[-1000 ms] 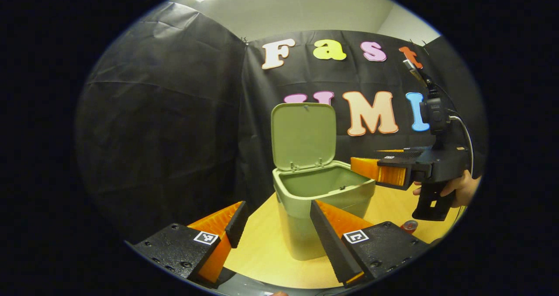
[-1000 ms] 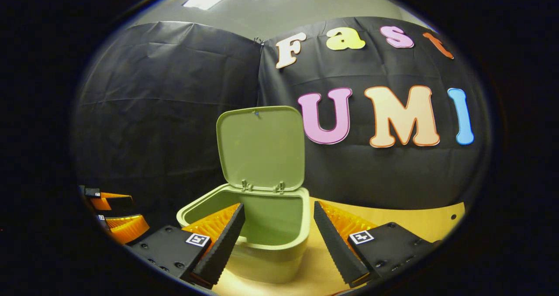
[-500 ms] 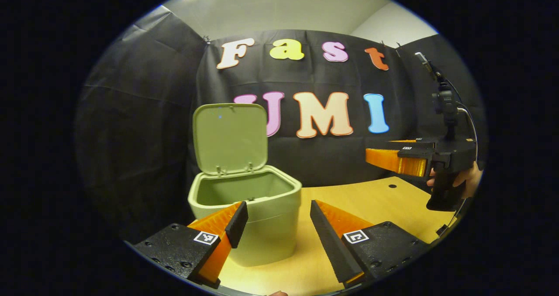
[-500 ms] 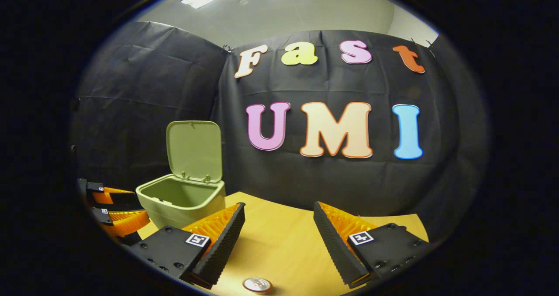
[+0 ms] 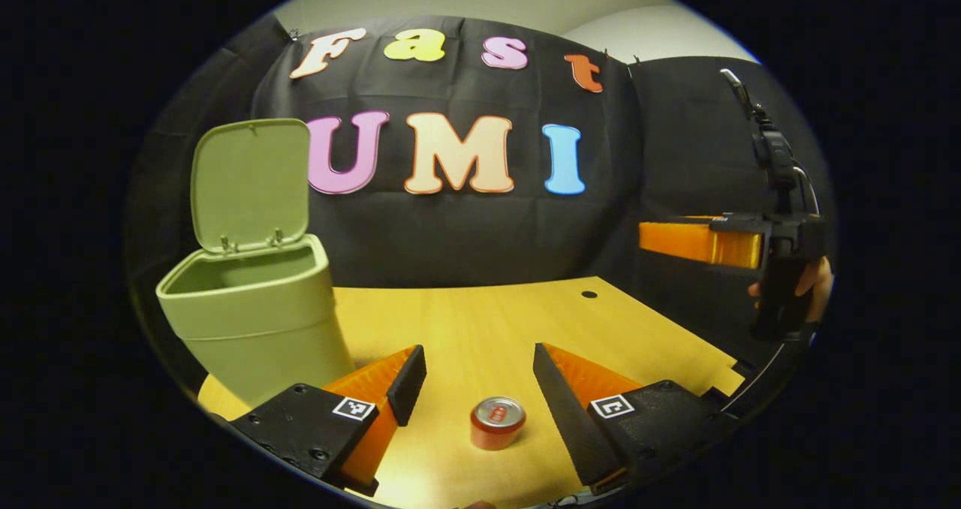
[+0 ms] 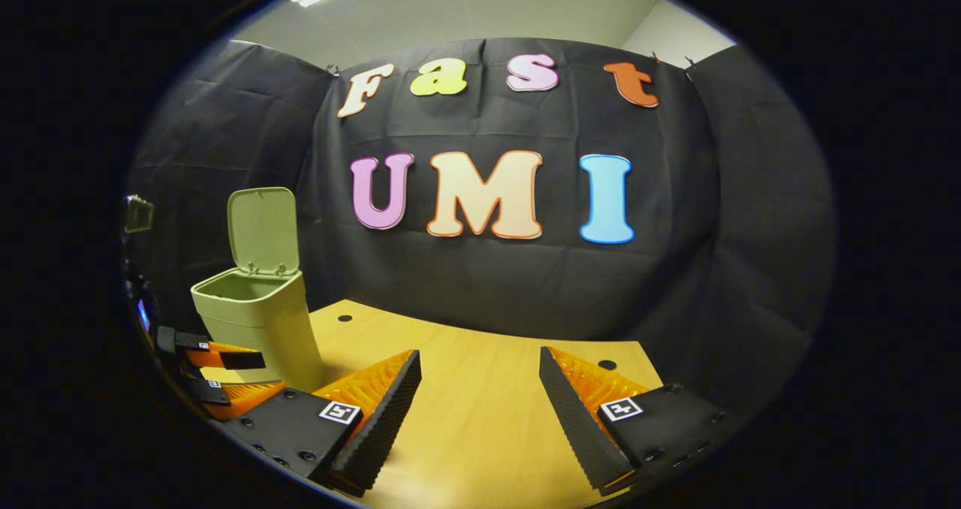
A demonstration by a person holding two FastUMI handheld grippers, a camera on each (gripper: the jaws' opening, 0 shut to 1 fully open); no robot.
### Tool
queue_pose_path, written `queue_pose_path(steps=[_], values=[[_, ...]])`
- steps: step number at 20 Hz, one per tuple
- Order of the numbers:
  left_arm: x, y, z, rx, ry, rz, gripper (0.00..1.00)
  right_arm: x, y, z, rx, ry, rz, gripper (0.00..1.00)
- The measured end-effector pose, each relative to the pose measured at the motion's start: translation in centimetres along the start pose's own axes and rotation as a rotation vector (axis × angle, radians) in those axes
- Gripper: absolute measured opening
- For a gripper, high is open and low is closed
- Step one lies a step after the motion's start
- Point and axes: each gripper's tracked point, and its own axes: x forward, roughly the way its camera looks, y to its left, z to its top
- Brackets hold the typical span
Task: Press the lid of the desktop garbage bin to open it, pick up the crumpled paper on the desktop and throw it into the bin, then pick up the pop can on the desktop and drop it into the bin, and finally close the garbage bin lid.
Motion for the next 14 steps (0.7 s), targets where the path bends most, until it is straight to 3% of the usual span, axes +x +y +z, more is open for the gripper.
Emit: queue_pose_path(steps=[6, 14], values=[[3.6, -1.2, -5.0, 0.019, 0.096, 0.004, 0.88, -3.7, -5.9, -3.0, 0.03, 0.065, -0.111, 1.0], [6.8, -1.0, -11.9, 0.012, 0.218, 0.056, 0.89, -7.1, -9.1, -5.1, 0.019, 0.11, -0.176, 1.0]])
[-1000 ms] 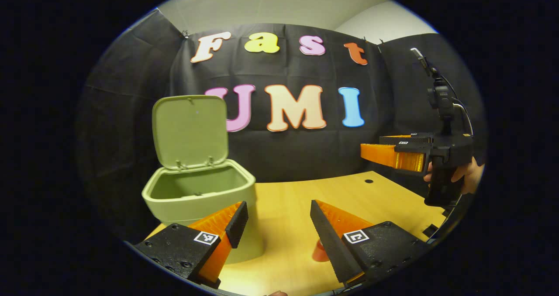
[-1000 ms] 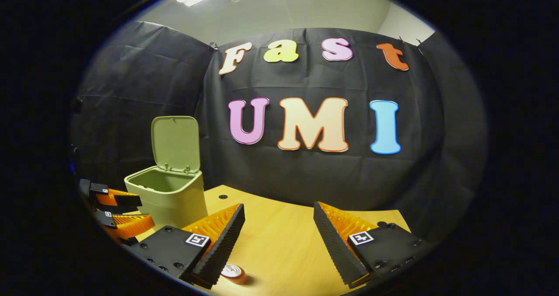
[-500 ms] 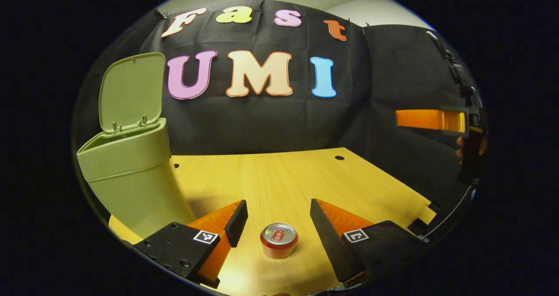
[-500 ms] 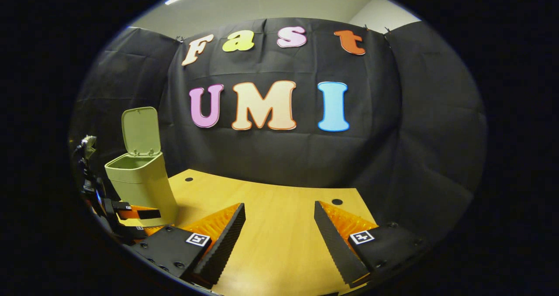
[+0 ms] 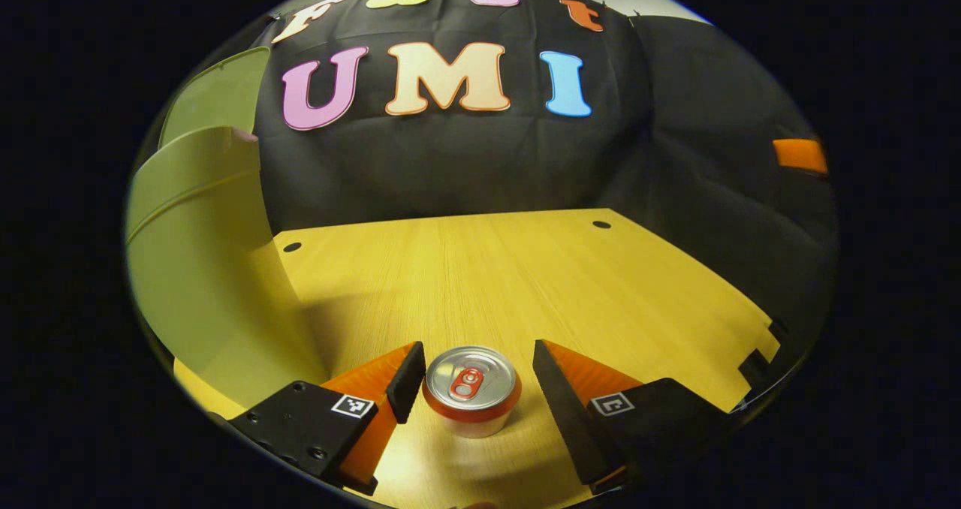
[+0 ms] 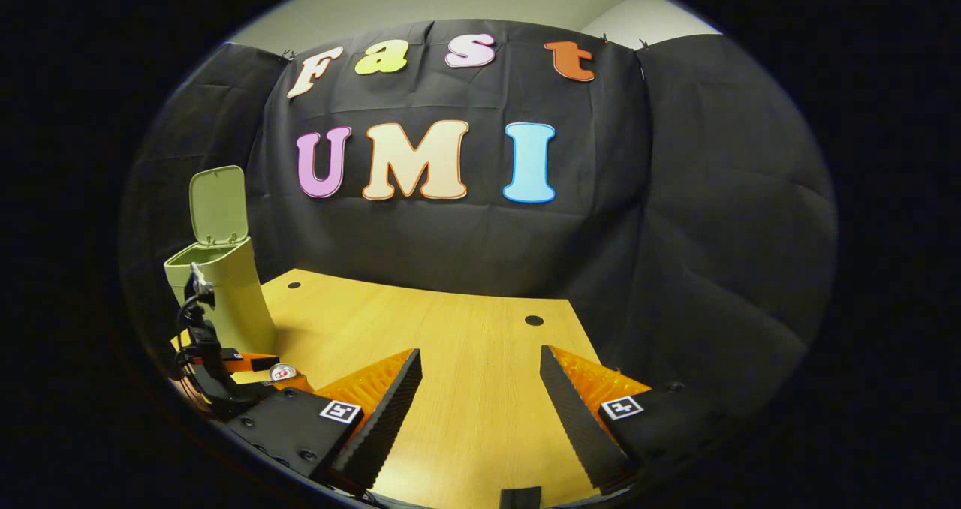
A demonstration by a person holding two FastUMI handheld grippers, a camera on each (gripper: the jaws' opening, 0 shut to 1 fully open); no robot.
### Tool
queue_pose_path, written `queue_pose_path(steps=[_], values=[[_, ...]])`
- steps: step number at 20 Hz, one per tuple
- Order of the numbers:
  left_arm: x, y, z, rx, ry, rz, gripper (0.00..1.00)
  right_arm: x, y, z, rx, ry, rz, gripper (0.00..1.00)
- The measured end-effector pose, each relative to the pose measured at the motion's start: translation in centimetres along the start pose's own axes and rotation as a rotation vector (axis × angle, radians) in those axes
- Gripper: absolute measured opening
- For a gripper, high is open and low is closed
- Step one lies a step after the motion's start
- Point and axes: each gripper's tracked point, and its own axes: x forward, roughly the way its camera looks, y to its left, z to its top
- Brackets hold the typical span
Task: Press the lid of the desktop garbage bin to open it, pick up the crumpled paper on the desktop and throw it into the bin, then pick up the pop can on the desktop and drop it into the bin, and finally close the garbage bin lid.
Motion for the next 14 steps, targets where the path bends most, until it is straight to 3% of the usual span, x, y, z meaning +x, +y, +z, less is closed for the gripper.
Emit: queue_pose_path(steps=[4, 7, 8, 11, 14], values=[[1.3, 0.4, -3.3, 0.009, 0.082, 0.015, 0.89, -0.3, -0.8, -0.8, 0.008, 0.022, -0.009, 1.0], [1.0, 0.5, -2.5, 0.003, 0.075, 0.032, 0.78, -0.4, -0.8, -1.3, 0.007, 0.028, -0.004, 1.0], [0.8, 0.7, -1.9, 0.001, 0.064, 0.037, 0.8, -0.4, -0.6, -1.4, 0.008, 0.027, 0.002, 1.0], [0.2, 1.6, 2.9, 0.004, -0.013, 0.044, 0.77, 0.0, 0.5, -1.2, 0.019, 0.015, 0.024, 1.0], [-1.8, 2.3, 11.0, 0.029, -0.17, 0.04, 0.77, 0.5, 1.8, -1.7, 0.053, 0.005, 0.057, 1.0]])
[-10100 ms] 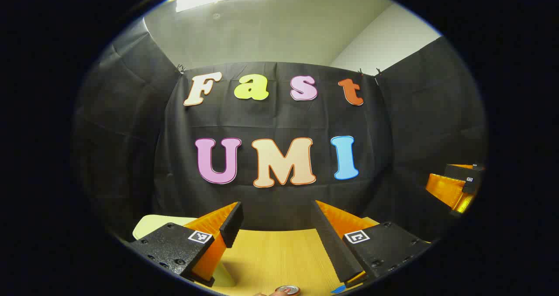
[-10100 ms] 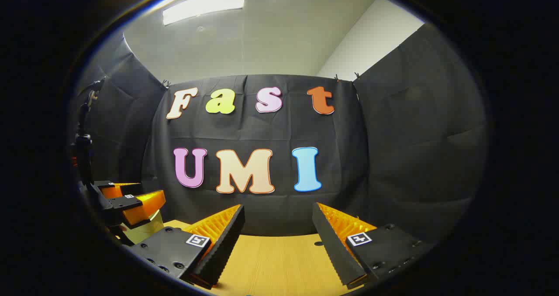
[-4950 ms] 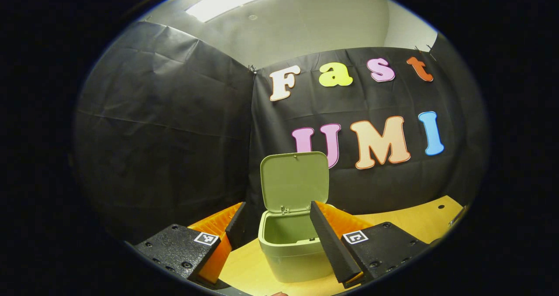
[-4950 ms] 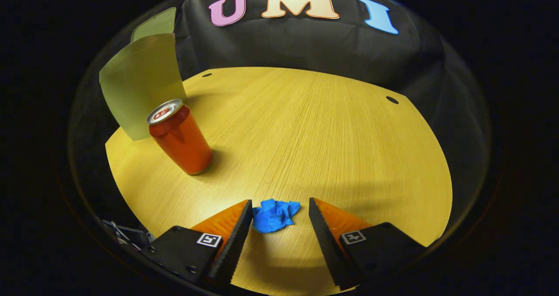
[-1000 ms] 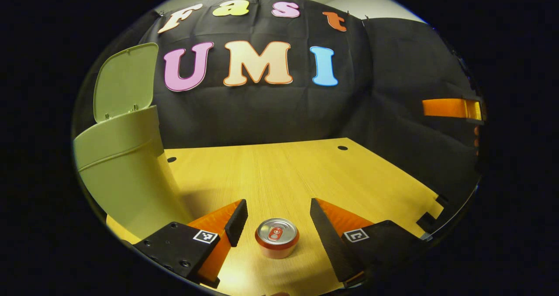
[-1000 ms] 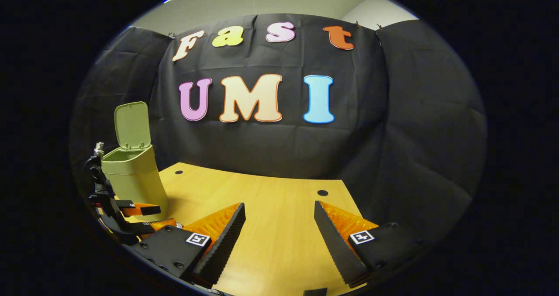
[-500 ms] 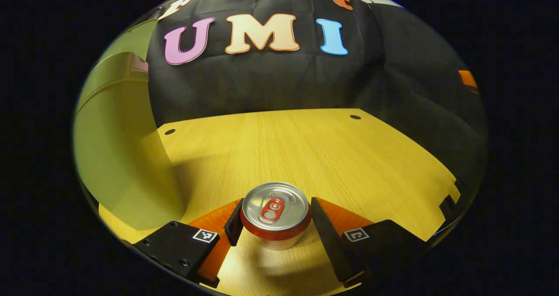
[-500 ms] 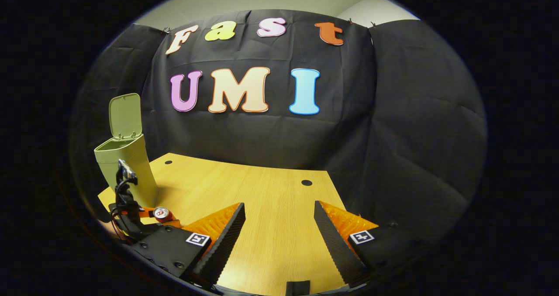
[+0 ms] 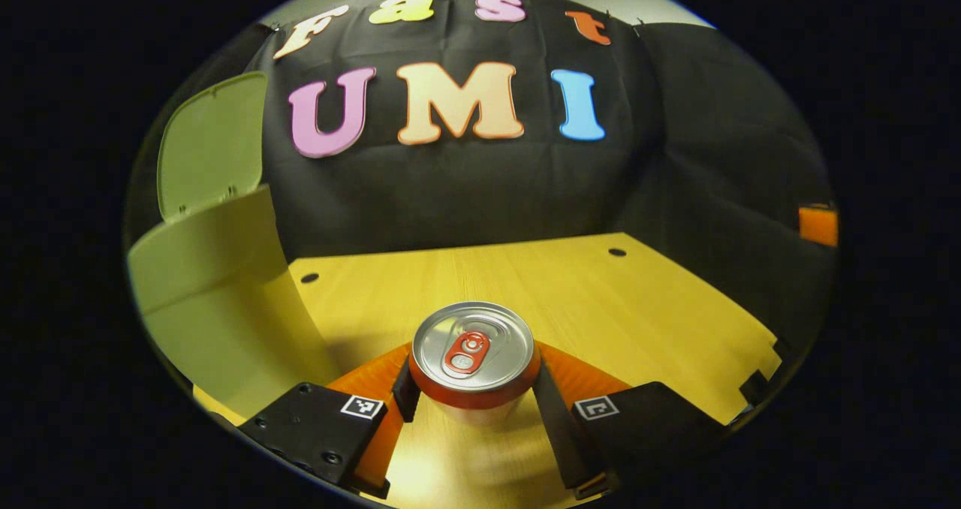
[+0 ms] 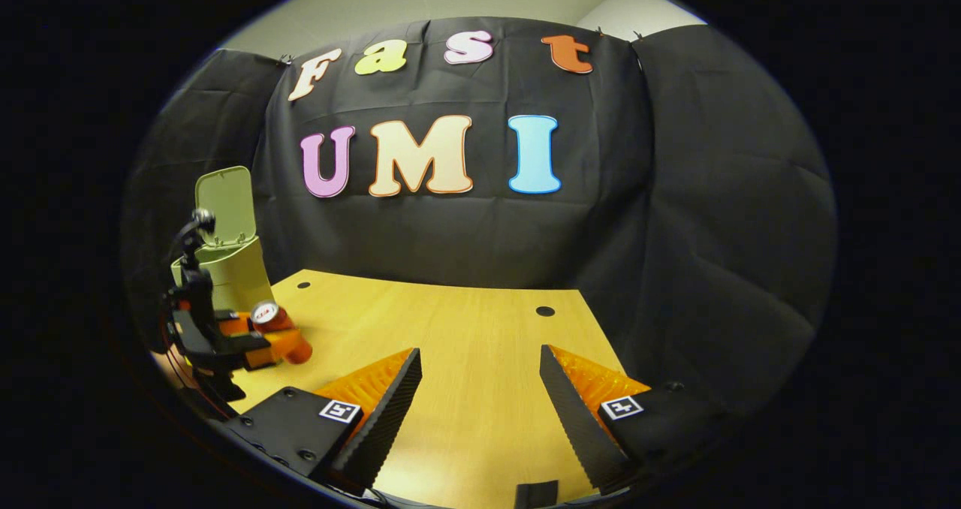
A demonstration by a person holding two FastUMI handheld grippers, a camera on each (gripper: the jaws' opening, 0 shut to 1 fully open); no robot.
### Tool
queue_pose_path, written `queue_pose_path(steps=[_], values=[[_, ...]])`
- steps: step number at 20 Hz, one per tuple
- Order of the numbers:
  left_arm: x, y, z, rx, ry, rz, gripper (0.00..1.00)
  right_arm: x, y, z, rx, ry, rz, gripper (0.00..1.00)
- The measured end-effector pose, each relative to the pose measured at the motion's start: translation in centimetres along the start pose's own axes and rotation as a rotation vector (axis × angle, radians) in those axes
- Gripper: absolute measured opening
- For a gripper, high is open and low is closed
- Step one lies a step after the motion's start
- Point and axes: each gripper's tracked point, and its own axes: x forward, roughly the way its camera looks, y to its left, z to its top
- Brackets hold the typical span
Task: Press the lid of the desktop garbage bin to open it, pick up the crumpled paper on the desktop and throw it into the bin, then pick up the pop can on the desktop and drop it into the bin, and finally close the garbage bin lid.
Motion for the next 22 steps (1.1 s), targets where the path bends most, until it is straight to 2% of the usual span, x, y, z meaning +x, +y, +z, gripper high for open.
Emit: queue_pose_path(steps=[7, 12, 14, 15, 22], values=[[-1.8, 3.5, 12.0, -0.01, -0.21, 0.055, 0.77, 0.6, 2.0, -1.5, 0.044, 0.013, 0.053, 1.0], [-3.8, 8.4, 17.5, 0.0, -0.324, 0.167, 0.76, 1.0, 2.9, -1.6, 0.04, 0.016, 0.078, 1.0], [-5.0, 12.7, 17.6, 0.008, -0.326, 0.271, 0.75, 1.3, 4.0, -1.8, 0.041, 0.023, 0.098, 1.0], [-5.5, 14.3, 17.4, -0.002, -0.322, 0.308, 0.77, 1.4, 4.4, -1.8, 0.041, 0.025, 0.106, 1.0], [-7.0, 21.0, 12.7, -0.059, -0.238, 0.455, 0.77, 2.0, 6.7, -1.8, 0.015, 0.035, 0.144, 1.0]])
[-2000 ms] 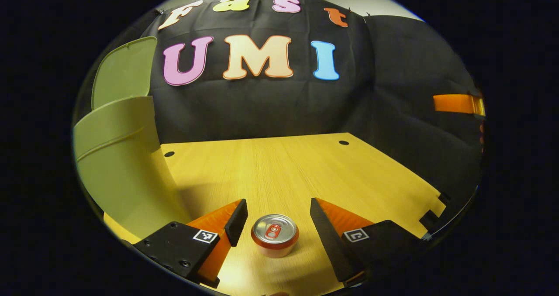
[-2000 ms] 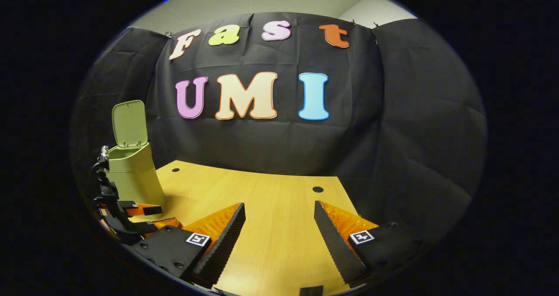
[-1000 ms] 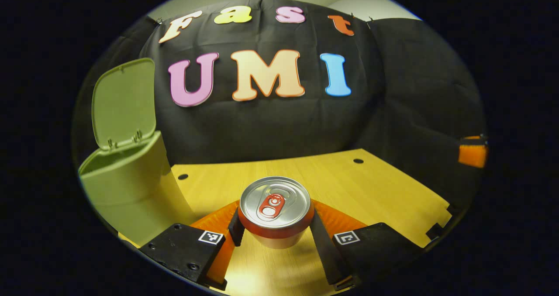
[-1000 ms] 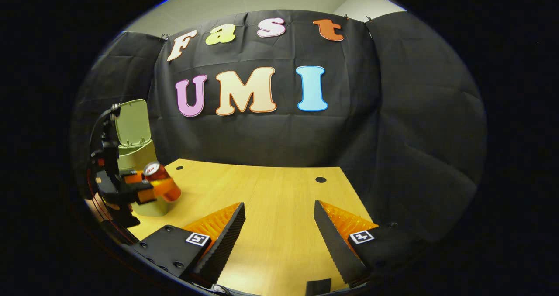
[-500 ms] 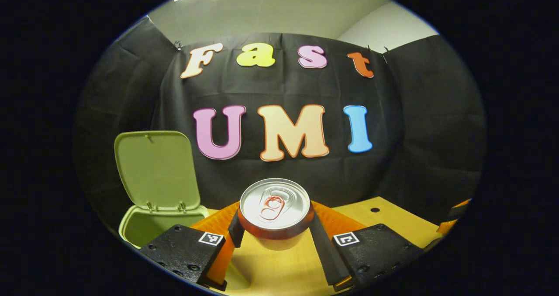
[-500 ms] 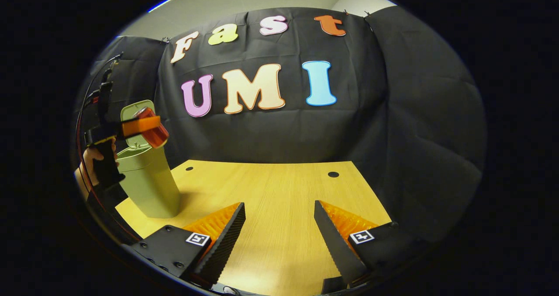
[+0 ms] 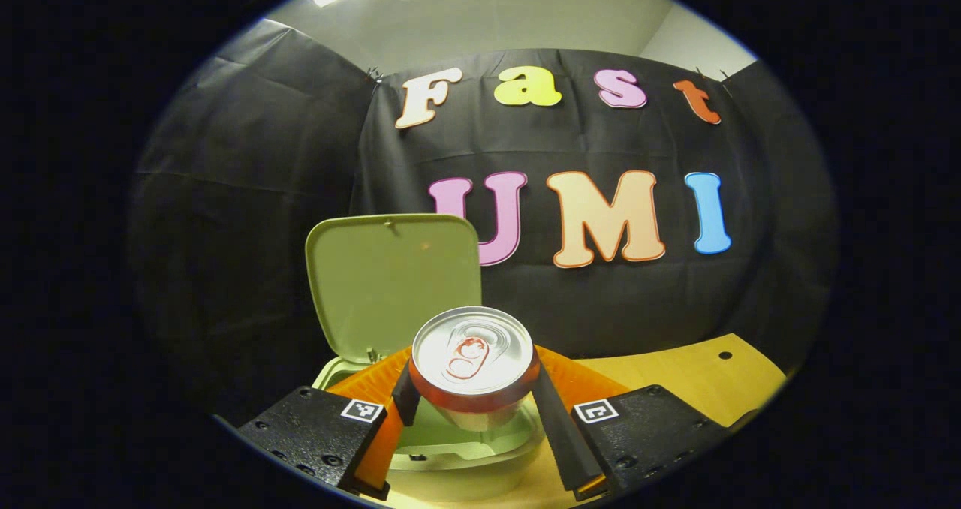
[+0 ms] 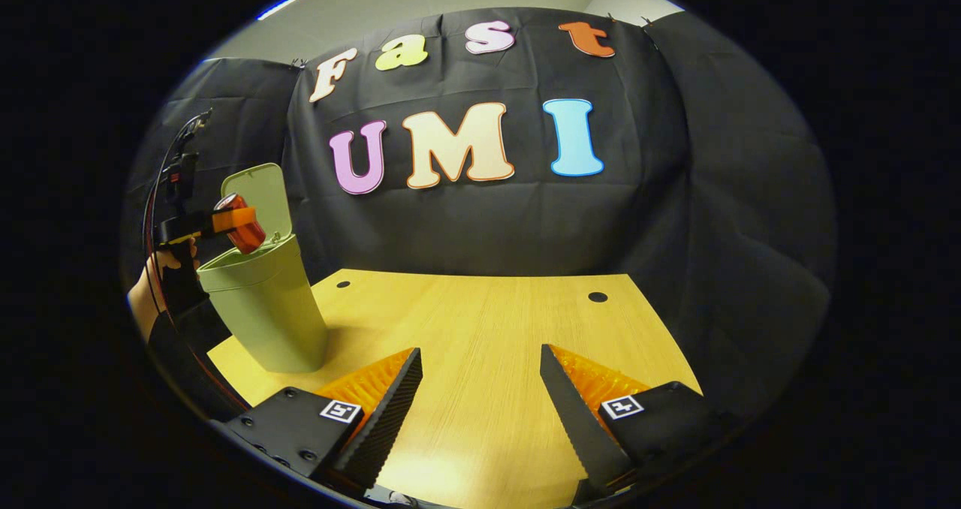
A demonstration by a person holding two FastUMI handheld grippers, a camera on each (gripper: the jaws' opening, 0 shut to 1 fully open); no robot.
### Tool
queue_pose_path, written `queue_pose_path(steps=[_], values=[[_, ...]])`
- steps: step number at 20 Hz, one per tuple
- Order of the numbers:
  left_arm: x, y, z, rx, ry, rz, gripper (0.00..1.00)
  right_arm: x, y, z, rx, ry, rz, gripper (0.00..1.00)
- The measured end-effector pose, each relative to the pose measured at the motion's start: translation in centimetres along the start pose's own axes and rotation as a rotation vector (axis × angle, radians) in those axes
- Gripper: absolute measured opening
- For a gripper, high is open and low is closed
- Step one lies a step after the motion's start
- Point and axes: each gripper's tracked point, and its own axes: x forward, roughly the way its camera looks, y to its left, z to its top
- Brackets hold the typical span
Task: Press the lid of the desktop garbage bin to open it, pick up the crumpled paper on the desktop and throw it into the bin, then pick up the pop can on the desktop and drop it into the bin, and finally close the garbage bin lid.
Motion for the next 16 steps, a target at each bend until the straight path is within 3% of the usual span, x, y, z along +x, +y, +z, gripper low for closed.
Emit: queue_pose_path(steps=[3, 7, 11, 16], values=[[-0.2, 2.0, -1.8, -0.017, 0.039, 0.046, 0.77, 0.2, 0.6, 0.3, -0.006, -0.004, 0.006, 1.0], [-0.2, 3.6, 3.6, -0.021, -0.092, 0.078, 0.96, 0.3, 0.7, 0.6, -0.001, -0.011, -0.001, 1.0], [1.5, 5.4, 9.7, 0.041, -0.188, 0.101, 0.95, 0.1, 0.6, 0.8, 0.015, -0.027, -0.023, 1.0], [4.4, 7.2, 14.6, 0.009, -0.233, 0.112, 0.95, 0.0, 0.4, 0.3, 0.047, -0.028, -0.06, 1.0]])
